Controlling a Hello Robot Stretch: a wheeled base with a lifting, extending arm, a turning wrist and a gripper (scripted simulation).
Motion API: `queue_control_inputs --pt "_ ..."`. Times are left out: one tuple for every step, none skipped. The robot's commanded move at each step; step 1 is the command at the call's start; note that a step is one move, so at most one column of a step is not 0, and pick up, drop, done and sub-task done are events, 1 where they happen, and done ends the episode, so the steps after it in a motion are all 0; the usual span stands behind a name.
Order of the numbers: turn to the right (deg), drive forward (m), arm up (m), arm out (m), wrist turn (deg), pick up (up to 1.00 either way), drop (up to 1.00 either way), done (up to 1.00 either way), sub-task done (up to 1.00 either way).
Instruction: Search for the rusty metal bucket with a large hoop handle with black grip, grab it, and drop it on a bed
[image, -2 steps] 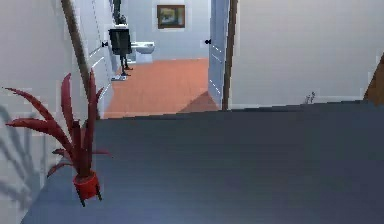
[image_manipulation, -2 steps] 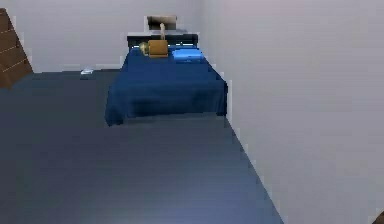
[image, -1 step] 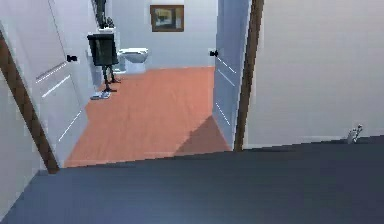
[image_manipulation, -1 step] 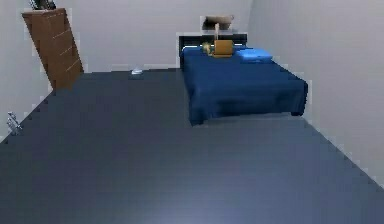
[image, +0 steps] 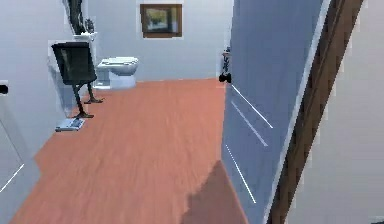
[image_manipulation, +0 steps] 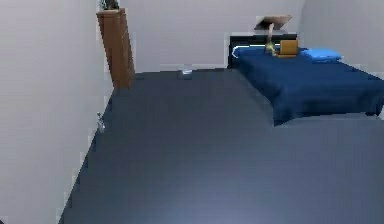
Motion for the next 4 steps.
queue_control_inputs --pt "-3.0 0.0 0.0 0.0 0.0 0.0 0.0 0.0 0.0" --pt "0.0 1.0 0.0 0.0 0.0 0.0 0.0 0.0 0.0" --pt "0.0 0.8 0.0 0.0 0.0 0.0 0.0 0.0 0.0" --pt "15.0 0.0 0.0 0.0 0.0 0.0 0.0 0.0 0.0"
